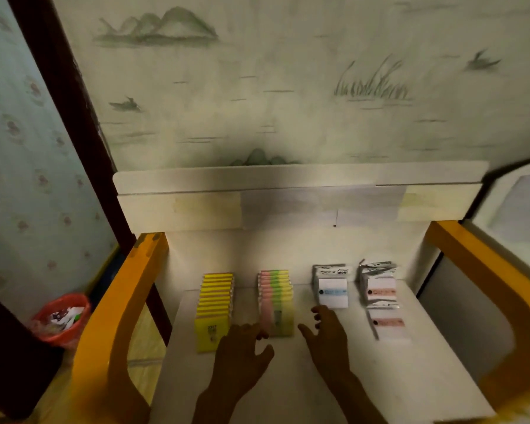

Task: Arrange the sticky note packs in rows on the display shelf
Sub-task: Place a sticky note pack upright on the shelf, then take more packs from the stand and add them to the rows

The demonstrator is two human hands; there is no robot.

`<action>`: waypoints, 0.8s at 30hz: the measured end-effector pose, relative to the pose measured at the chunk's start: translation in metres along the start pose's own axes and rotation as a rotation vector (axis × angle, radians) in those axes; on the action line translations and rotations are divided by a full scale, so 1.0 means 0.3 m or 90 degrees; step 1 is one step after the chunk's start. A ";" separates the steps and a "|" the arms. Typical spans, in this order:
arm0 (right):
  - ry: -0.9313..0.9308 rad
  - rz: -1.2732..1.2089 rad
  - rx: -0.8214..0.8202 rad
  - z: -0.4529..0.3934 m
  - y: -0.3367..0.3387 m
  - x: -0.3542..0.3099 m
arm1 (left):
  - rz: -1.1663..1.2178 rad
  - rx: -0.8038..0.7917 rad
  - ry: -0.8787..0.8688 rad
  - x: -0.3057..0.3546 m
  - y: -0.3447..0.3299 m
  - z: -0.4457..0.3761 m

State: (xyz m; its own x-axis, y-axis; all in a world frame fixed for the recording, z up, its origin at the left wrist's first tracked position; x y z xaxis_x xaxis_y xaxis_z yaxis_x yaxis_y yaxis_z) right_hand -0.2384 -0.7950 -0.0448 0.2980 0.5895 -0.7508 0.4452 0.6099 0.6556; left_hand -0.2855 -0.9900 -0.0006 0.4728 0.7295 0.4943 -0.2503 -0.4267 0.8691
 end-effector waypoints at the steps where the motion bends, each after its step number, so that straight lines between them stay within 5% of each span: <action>1: 0.003 0.025 0.014 0.015 0.028 0.011 | -0.005 -0.007 -0.020 0.025 -0.008 -0.006; 14: -0.063 0.103 0.085 0.359 0.647 0.210 | 0.058 -0.132 -0.254 0.691 -0.256 0.046; 24: -0.080 0.113 0.088 0.619 1.140 0.618 | 0.078 -0.161 -0.260 1.257 -0.515 0.242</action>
State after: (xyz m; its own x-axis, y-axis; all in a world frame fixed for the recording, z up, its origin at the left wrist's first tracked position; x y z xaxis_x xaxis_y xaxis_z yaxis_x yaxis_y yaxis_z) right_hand 0.1259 -0.5755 0.0252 0.4810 0.6049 -0.6346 0.4856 0.4188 0.7673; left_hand -0.0072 -0.6877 0.0500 0.7066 0.3914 0.5895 -0.4984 -0.3159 0.8073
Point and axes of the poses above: each hand's wrist, its own z-axis away from the middle knuckle, its own y-axis out of the back of the hand, x = y × z, the point moved 3 cm from there along -z, towards the middle knuckle, and after that the axes turned 7 degrees about -x, right-handed, at the moved point
